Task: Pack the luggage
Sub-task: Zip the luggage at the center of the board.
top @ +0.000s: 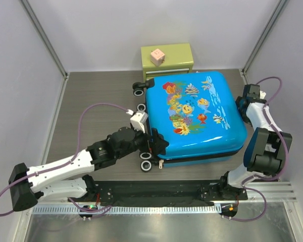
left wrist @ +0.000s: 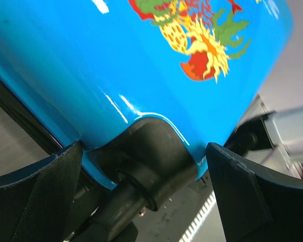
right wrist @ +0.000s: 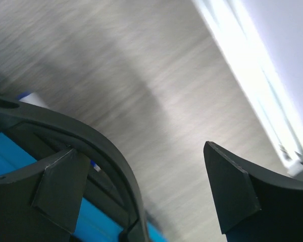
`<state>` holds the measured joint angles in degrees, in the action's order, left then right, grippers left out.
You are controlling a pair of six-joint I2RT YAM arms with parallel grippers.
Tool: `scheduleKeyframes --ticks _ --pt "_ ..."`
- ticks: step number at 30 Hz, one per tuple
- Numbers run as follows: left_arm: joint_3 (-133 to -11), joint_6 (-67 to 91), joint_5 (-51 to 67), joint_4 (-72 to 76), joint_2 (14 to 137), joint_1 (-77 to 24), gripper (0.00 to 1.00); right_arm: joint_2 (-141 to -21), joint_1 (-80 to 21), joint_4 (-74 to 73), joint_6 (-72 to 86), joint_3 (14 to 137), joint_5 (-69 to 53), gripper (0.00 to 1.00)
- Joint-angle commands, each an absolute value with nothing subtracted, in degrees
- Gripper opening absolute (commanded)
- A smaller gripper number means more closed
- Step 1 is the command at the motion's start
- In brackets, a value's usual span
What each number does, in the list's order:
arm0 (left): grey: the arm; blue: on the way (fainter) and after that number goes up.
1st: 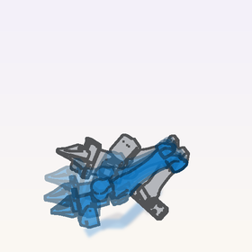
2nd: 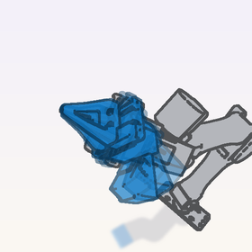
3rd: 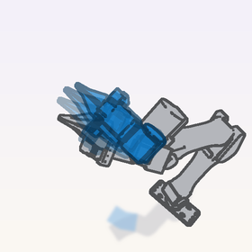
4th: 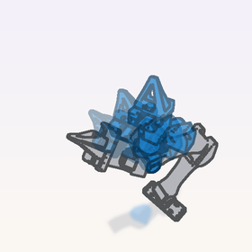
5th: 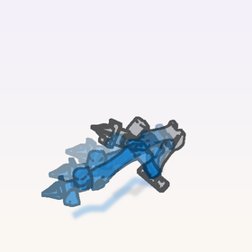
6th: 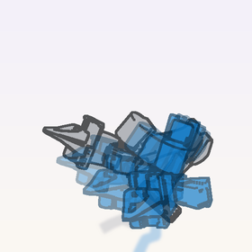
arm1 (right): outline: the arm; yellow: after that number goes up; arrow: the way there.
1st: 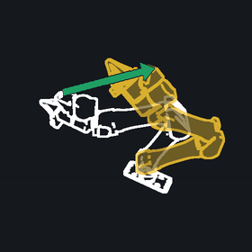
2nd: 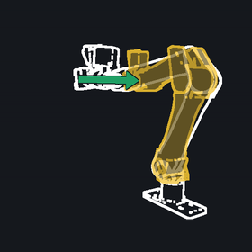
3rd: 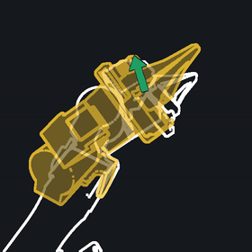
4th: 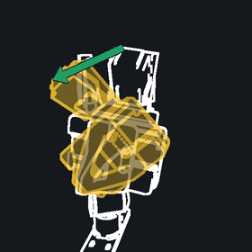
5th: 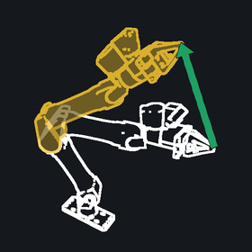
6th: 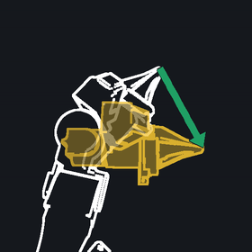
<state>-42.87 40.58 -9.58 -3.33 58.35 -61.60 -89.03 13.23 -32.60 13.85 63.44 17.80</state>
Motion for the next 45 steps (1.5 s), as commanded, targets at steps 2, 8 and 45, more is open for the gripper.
scheduleKeyframes --ticks 2,8,45 --pt "-47.7 43.9 15.0 6.2 64.4 -67.8 1.00 -85.8 14.6 -41.6 18.8 78.4 21.6 0.97" --pt "-50.3 43.4 18.6 7.4 67.8 -68.9 1.00 -91.8 14.9 -48.7 15.7 87.7 20.8 0.97" --pt "-45.1 36.3 8.4 -17.7 53.4 -47.7 1.00 -112.1 27.3 -49.0 21.7 101.5 4.5 1.00"
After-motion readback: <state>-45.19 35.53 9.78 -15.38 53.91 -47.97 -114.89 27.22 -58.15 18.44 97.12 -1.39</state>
